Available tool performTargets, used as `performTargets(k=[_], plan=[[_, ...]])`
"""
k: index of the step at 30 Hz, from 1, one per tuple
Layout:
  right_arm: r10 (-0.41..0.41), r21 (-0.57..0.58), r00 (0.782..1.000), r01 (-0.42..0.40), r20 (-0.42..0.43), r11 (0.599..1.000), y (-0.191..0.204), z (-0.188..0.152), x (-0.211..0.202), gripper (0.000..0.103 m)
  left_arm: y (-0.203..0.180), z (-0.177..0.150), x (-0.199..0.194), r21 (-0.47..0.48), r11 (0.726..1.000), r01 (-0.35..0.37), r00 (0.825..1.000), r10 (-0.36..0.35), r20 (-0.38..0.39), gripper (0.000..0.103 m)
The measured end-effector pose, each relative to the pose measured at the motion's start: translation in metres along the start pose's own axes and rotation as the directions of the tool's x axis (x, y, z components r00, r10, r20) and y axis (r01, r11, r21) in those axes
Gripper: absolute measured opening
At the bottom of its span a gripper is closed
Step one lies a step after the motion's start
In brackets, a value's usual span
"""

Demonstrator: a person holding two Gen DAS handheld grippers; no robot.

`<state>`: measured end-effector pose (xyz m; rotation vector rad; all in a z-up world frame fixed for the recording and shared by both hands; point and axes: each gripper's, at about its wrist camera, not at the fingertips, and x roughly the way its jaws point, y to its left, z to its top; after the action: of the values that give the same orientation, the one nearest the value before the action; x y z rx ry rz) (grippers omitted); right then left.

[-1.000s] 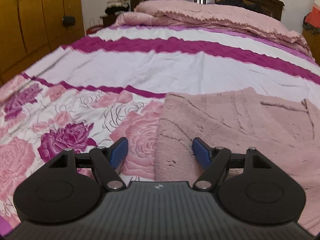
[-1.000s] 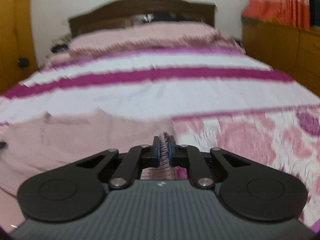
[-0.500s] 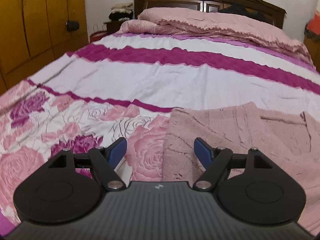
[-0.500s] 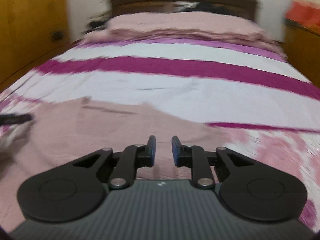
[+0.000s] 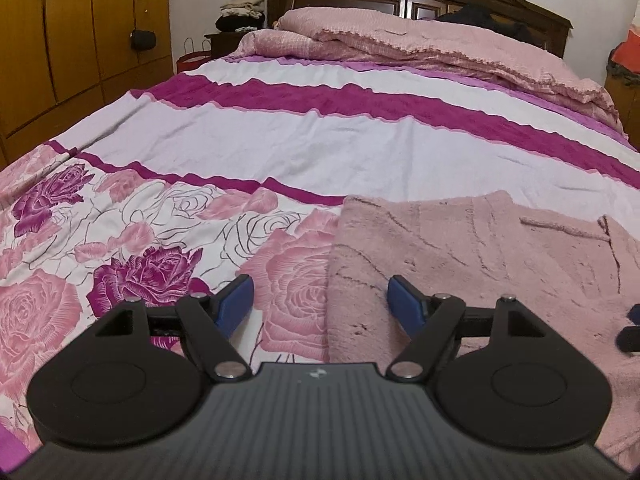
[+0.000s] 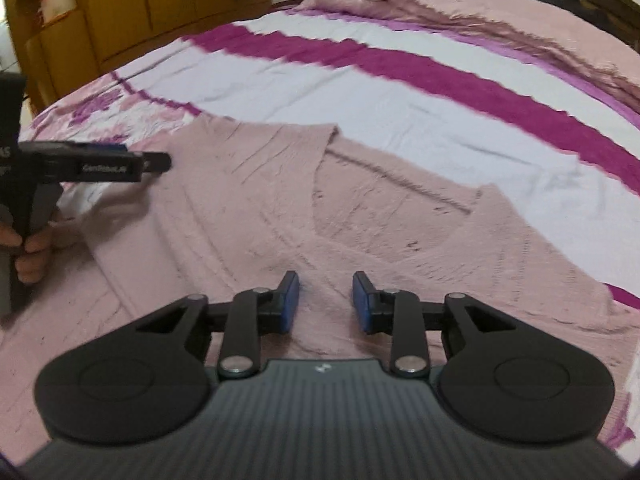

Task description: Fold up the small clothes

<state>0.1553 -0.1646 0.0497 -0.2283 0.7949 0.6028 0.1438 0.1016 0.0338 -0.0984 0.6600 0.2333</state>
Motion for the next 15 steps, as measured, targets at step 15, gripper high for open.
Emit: performTargets(k=[15], plan=[[-0.163, 0.06, 0.982, 0.158, 0.091, 0.986, -0.011, 0.0, 0.019, 0.017, -0.023, -0.018, 0.004, 0.142, 0.99, 0.021, 0.997, -0.031, 0.065, 0.081]])
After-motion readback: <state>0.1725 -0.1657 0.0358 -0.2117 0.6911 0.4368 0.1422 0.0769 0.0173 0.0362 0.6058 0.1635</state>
